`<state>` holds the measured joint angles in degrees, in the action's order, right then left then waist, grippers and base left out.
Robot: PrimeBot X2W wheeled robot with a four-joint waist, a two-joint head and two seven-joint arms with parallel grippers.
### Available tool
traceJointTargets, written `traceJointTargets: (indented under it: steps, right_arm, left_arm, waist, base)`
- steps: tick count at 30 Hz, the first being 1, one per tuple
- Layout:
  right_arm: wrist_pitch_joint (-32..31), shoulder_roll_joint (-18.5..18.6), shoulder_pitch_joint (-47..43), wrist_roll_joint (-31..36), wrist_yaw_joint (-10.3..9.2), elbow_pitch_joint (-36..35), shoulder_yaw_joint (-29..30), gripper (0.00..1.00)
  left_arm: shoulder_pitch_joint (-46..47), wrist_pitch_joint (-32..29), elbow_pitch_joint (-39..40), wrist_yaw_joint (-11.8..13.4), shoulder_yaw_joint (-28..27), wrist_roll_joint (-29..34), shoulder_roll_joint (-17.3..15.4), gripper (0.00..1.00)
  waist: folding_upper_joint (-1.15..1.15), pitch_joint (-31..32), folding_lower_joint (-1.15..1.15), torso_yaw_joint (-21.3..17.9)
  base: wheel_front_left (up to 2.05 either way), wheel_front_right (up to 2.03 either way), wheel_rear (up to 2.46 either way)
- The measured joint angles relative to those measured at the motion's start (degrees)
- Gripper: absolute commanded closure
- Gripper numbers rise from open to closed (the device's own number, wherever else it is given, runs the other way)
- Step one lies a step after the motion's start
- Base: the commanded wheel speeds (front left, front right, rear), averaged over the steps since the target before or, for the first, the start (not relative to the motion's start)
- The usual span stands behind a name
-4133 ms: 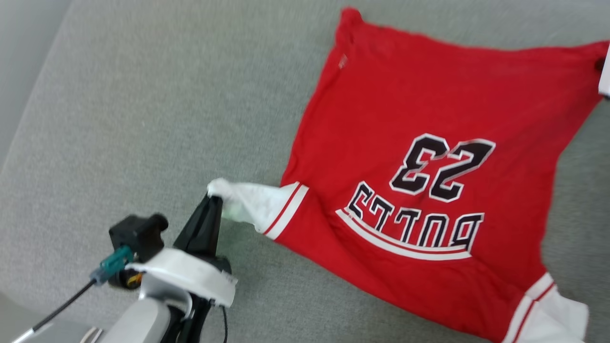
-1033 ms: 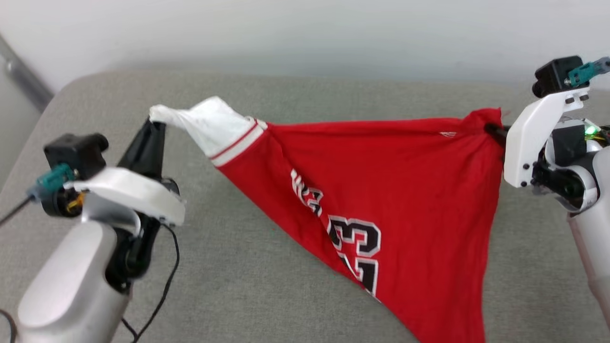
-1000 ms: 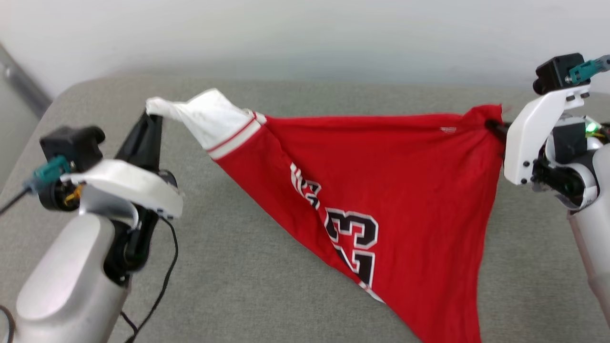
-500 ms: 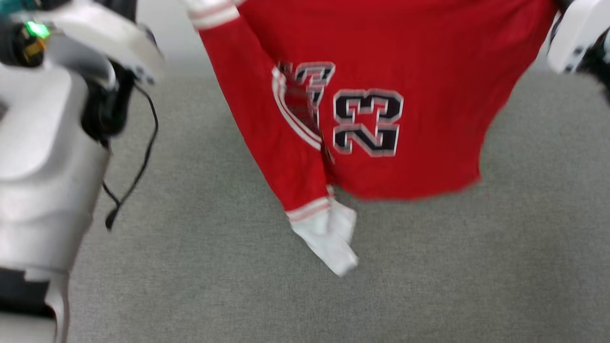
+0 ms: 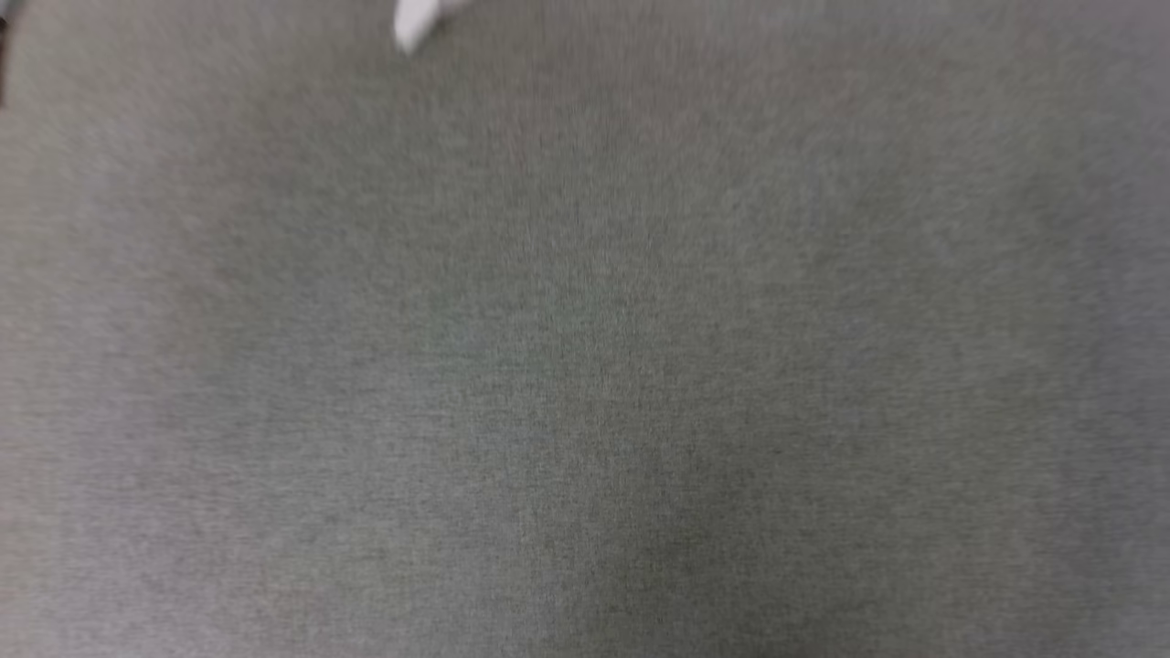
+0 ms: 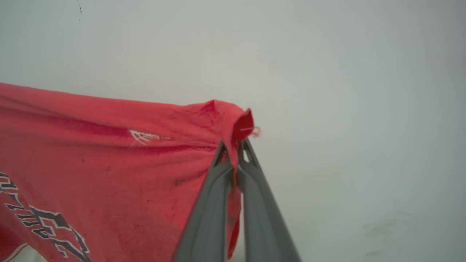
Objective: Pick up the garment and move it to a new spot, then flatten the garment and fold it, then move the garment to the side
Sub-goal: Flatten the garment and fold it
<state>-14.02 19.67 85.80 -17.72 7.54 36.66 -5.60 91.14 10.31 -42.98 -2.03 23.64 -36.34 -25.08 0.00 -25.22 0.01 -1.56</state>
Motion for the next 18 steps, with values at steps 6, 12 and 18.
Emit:
traceJointTargets:
  steps: [6,12,18]
  right_arm:
    - [1.56,0.22,7.17,0.1,0.0,1.61,-0.82,1.0]
    - [4.49,-0.37,10.14,-1.29,-0.01,6.1,-4.45,1.0]
    - [7.56,-1.66,9.14,-5.41,-0.01,13.14,-11.32,1.0]
  left_arm:
    - [7.58,1.04,-2.9,-1.12,0.02,0.98,-0.67,1.0]
    - [8.53,3.09,-8.34,-2.69,-0.12,0.33,0.4,1.0]
    - [3.47,4.36,-14.22,-4.69,-0.8,-2.43,2.36,1.0]
  waist:
    - [0.0,-7.79,0.0,0.19]
    - [0.0,-15.03,0.01,0.96]
    - [0.0,-17.22,0.01,2.68]
  base:
    - [0.0,0.0,0.0]
    - [0.0,0.0,0.0]
    - [0.0,0.0,0.0]
